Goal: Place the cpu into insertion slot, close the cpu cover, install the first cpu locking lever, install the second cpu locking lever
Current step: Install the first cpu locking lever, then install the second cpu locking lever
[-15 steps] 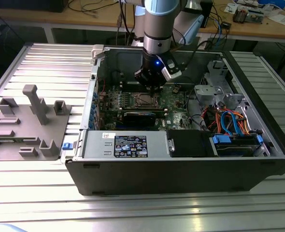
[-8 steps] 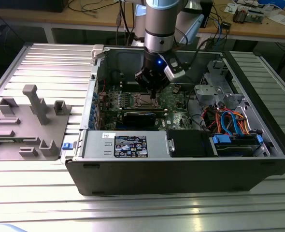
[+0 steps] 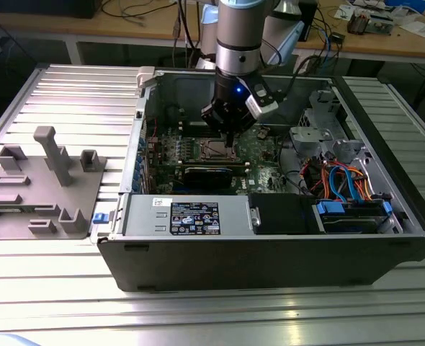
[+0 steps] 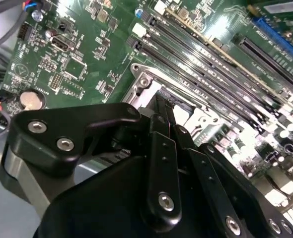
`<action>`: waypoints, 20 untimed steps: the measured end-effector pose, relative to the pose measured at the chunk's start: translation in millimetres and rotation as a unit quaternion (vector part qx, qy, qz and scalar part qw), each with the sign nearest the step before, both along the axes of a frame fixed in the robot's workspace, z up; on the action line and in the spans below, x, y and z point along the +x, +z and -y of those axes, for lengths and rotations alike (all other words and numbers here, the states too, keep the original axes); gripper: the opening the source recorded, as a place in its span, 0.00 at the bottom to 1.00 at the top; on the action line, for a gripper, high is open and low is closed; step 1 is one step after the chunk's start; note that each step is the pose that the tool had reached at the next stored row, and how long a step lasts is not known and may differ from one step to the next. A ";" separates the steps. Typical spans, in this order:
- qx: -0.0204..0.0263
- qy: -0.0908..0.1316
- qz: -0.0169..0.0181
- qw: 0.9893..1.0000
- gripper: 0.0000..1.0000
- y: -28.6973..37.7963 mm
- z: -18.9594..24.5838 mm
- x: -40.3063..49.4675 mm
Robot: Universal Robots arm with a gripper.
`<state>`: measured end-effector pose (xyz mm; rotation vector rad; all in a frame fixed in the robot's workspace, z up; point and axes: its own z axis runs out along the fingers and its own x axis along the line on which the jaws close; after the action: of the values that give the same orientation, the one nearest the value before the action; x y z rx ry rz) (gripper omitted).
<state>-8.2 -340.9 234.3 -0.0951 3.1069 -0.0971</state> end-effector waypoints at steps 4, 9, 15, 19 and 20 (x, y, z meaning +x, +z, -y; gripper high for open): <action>0.000 0.000 0.000 1.000 0.11 11.1 0.0 0.0; 0.000 0.000 0.000 1.000 0.11 14.4 -0.9 -0.2; 0.003 0.000 0.000 1.000 0.11 14.5 -2.2 -1.2; 0.004 0.000 0.000 1.000 0.11 14.4 -2.2 -1.2; 0.004 0.000 0.000 1.000 0.11 14.4 -2.2 -1.2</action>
<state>-9.4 -338.8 248.7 -0.0945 3.1069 -0.0835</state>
